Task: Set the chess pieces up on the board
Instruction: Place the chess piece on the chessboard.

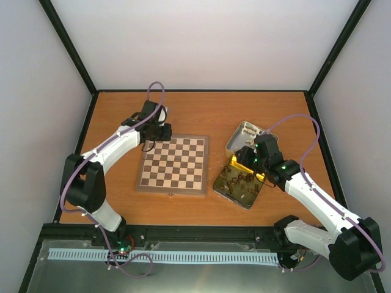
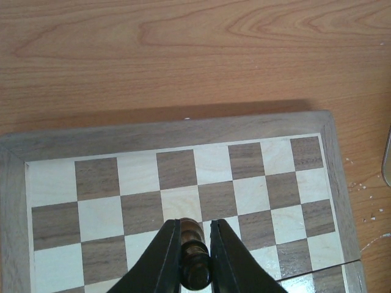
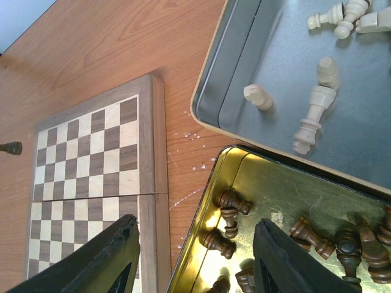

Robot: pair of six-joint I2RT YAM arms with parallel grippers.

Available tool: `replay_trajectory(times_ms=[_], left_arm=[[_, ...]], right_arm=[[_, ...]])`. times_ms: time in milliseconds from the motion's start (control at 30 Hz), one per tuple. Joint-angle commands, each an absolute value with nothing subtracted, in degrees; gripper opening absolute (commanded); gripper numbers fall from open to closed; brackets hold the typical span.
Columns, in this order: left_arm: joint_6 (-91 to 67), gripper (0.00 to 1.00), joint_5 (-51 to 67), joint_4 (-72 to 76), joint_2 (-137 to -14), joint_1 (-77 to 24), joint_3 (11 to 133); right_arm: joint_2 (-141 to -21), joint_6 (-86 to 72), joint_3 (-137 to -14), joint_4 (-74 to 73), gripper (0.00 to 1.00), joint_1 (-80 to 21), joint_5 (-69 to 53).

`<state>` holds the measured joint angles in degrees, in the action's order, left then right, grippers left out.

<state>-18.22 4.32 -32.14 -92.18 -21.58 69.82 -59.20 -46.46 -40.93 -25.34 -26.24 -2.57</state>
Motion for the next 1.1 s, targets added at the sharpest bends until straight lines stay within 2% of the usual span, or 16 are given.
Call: replay_trajectory(times_ms=[0, 267, 600, 1067], left_arm=[[-17.6, 0.12, 4.5, -30.8, -94.0, -21.3, 72.7], [-18.2, 0.11, 1.5, -31.0, -96.9, -21.3, 74.4], [-18.1, 0.12, 5.3, -29.9, -100.9, -21.3, 77.1], [-19.0, 0.12, 3.3, -29.1, -105.8, -21.3, 78.7]], right_arm=[[-59.5, -45.5, -41.6, -23.8, 0.52, -26.2, -2.7], [-60.5, -45.4, -41.8, -23.2, 0.52, -26.1, -3.6], [-60.7, -45.4, -41.2, -22.7, 0.52, -26.2, -3.8], [-60.9, -45.5, -40.2, -22.1, 0.52, -26.2, -4.1]])
